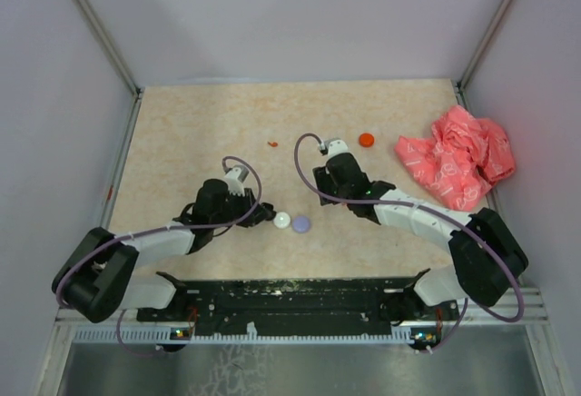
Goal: Insert the wireless bluetooth earbuds into the charging case
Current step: Place the charging case at the center of the board.
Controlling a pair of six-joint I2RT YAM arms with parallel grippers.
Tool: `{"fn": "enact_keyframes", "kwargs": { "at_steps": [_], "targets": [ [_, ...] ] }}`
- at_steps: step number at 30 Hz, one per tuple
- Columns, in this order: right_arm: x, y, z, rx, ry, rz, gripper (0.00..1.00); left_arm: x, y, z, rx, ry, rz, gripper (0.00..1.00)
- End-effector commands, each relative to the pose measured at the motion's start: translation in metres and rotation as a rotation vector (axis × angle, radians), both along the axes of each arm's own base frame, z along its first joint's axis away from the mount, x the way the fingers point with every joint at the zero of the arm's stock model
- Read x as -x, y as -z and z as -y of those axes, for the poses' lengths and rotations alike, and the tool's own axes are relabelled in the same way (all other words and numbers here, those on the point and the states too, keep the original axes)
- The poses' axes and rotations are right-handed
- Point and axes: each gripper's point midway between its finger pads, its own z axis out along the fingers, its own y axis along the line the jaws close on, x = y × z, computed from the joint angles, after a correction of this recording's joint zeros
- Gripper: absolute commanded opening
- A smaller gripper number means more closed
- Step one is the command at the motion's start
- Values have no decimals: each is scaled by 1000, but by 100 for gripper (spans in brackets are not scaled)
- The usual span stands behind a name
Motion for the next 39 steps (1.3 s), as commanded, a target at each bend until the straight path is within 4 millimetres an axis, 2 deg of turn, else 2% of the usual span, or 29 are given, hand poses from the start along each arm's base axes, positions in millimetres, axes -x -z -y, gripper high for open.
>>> {"fn": "enact_keyframes", "kwargs": {
  "at_steps": [1, 7, 12, 20, 23, 30, 34, 39],
  "targets": [
    [-9, -10, -5, -42, -9, 59, 52, -3, 5, -1, -24, -29, -63, 27],
    [-7, -8, -5, -59, -24, 76, 52, -17, 11, -12, -63, -120, -83, 29],
    [-6, -8, -3, -71, -25, 95, 52, -17, 15, -13, -102, -122, -138, 40],
    [-2, -10, -2, -96, -33, 118, 52, -8, 8, -33, -174, -206, -206, 58],
    [0, -9, -2, -104, -33, 121, 52, 0, 4, -39, -194, -223, -252, 65],
    [3, -12, 0, -124, -33, 135, 51, 38, -8, -45, -228, -230, -395, 69],
    [5, -15, 0, -135, -33, 143, 51, 66, -15, -50, -297, -249, -457, 70],
    [6, -16, 1, -143, -34, 148, 51, 105, -16, -42, -334, -235, -540, 67]
  ]
}}
